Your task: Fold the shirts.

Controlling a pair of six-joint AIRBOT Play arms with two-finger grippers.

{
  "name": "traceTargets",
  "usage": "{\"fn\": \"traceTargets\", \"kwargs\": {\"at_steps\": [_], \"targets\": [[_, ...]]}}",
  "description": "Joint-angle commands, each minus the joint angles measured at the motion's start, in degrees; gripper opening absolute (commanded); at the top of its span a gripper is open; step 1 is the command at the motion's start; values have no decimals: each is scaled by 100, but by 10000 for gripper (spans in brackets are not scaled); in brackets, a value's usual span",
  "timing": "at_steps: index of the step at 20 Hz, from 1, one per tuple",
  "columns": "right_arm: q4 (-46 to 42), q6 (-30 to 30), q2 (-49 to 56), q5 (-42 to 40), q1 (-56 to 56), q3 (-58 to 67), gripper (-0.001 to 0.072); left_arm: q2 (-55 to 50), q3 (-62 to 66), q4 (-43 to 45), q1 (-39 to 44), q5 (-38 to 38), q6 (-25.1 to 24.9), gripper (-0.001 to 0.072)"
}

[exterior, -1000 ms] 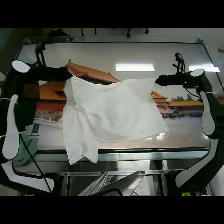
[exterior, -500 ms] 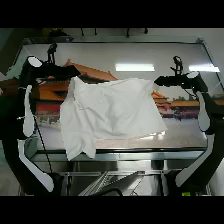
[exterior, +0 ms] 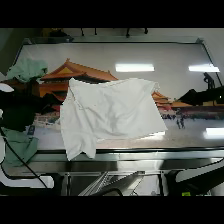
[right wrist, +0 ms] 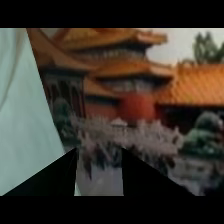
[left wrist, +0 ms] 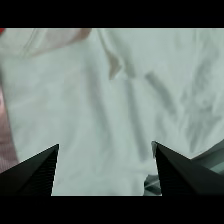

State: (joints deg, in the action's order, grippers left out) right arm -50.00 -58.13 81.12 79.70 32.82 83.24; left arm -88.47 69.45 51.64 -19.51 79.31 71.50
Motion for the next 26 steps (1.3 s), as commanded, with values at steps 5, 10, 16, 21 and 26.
{"fn": "traceTargets", "kwargs": {"at_steps": [5, 10, 16, 21, 26], "targets": [[55, 4, -354, 297, 304, -1349, 317, 448, -2175, -11, -409, -1128, -723, 642], [138, 4, -369, 334, 186, -1690, 322, -129, -1727, -15, 2, -1043, -719, 516], [101, 131, -326, 262, -409, -2376, 481, -570, -1375, -13, 415, -887, -868, 15], [4, 133, -79, 295, -855, -2411, 456, -629, -1110, -17, 407, -669, -859, 14], [175, 459, -37, 328, -1355, -2280, 16, -560, -1119, -85, 407, -531, -850, 13]]}}
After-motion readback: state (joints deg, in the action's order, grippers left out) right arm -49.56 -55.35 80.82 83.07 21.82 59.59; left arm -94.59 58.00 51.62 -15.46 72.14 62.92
